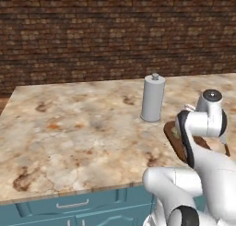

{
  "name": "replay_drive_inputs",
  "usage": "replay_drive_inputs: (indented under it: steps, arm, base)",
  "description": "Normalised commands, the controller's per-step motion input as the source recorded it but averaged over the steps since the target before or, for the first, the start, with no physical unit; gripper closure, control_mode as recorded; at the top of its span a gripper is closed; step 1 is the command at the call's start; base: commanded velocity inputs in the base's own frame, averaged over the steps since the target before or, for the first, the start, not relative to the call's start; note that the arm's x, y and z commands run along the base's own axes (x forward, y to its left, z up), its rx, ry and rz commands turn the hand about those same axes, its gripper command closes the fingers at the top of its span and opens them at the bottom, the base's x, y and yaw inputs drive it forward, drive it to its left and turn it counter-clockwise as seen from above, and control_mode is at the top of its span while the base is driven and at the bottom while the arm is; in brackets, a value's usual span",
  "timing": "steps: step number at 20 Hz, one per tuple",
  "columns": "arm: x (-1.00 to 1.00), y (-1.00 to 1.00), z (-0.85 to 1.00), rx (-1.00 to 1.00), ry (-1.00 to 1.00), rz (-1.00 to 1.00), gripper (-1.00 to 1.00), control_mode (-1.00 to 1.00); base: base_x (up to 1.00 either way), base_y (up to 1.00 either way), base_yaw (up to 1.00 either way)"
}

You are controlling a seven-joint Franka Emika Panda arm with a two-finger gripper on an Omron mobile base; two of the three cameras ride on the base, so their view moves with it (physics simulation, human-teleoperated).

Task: Retrieve the sausage and cheese from the fridge and place them on the cutting board on the counter.

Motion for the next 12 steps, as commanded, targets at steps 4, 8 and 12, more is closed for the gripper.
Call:
replay_drive_inputs:
  steps: [4, 8, 12]
  arm:
    - [0.0, 0.99, 1.0, -0.25, -0.36, 0.36, -1.0, -1.0]
    - [-0.04, 0.82, 1.0, -0.2, -0.14, 0.51, -1.0, -1.0]
    - [-0.19, 0.65, 1.0, -0.07, -0.01, 0.54, -1.0, -1.0]
  base:
    - [0.0, 0.0, 0.0]
    - [0.0, 0.0, 0.0]
    - [0.0, 0.0, 0.0]
